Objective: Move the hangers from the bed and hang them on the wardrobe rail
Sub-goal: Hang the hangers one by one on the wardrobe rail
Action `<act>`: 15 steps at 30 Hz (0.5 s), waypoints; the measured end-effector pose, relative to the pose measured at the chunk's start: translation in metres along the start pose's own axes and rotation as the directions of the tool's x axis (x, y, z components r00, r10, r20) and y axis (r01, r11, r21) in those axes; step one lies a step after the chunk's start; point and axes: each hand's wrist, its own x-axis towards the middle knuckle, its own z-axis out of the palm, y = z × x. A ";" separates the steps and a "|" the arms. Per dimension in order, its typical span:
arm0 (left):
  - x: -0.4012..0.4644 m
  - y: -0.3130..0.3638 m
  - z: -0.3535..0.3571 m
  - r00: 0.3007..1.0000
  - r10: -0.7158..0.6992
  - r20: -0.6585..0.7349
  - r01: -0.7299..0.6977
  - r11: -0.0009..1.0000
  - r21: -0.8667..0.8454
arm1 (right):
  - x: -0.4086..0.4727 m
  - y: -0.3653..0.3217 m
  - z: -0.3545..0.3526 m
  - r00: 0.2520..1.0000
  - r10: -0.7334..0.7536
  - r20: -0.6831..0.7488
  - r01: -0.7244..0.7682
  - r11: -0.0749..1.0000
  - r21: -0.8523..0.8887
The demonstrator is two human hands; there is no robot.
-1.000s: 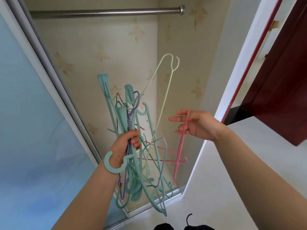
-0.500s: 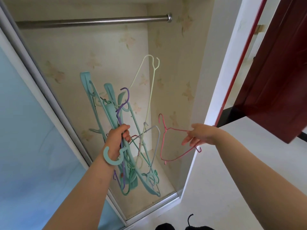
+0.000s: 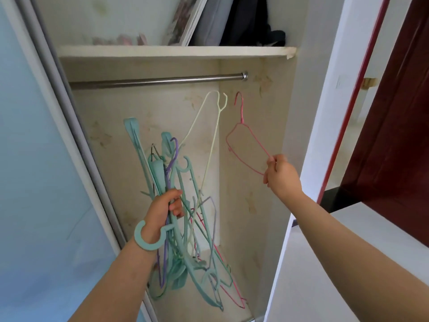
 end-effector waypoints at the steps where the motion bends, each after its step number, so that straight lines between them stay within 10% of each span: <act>1: 0.000 0.006 0.002 1.000 0.003 0.000 -0.003 1.000 -0.014 | 0.009 -0.006 -0.002 1.000 -0.015 -0.018 0.015 1.000 0.025; 7: 0.000 0.036 0.007 1.000 0.005 0.020 -0.003 0.995 -0.095 | 0.075 -0.034 -0.002 0.993 -0.082 -0.082 0.090 0.991 0.096; 15: -0.004 0.054 0.003 0.995 -0.052 0.080 0.066 0.979 -0.191 | 0.144 -0.055 0.012 0.967 0.090 0.238 -0.147 0.961 0.235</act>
